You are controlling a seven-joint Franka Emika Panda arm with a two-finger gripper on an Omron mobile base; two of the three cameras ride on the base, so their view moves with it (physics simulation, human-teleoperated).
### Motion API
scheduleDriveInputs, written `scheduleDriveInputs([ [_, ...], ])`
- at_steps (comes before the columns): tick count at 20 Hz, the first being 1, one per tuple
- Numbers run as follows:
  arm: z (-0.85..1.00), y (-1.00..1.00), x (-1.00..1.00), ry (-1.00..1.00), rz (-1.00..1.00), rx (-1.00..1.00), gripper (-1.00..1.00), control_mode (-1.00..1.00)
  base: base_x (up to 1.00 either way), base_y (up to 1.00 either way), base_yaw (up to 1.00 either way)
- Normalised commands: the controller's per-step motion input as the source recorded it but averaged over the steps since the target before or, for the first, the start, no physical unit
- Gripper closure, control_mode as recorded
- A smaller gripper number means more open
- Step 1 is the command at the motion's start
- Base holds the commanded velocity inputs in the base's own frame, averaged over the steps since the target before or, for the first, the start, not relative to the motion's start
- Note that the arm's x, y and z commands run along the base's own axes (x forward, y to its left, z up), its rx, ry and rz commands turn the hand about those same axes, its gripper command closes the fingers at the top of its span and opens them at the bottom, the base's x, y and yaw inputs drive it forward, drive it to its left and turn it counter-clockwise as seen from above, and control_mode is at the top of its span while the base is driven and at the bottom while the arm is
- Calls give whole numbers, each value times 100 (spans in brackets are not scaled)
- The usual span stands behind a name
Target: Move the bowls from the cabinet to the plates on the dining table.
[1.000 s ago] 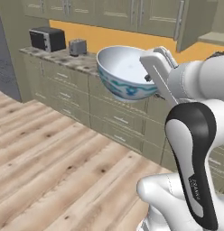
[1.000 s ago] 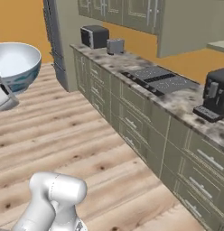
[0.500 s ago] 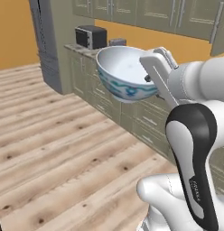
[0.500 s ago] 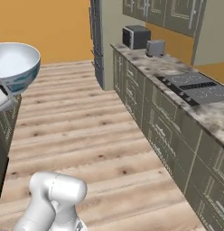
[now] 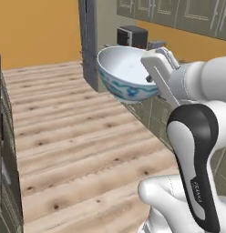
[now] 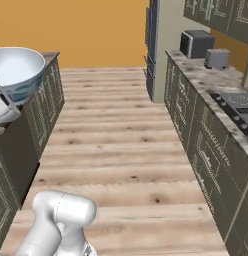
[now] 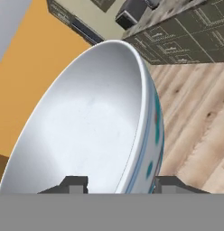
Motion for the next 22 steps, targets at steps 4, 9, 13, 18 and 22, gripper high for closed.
scheduleDriveInputs([
  [4, 0, 0, 0, 0, 0, 0, 100, 100, 27, -58, 44],
  [9, 0, 0, 0, 0, 0, 0, 100, 100, 82, -67, 25],
  [13, 0, 0, 0, 0, 0, 0, 100, 100, 91, -21, 10],
  [18, 0, 0, 0, 0, 0, 0, 100, 100, 85, 0, 1],
  [22, 0, 0, 0, 0, 0, 0, 100, 100, 58, 0, 26],
])
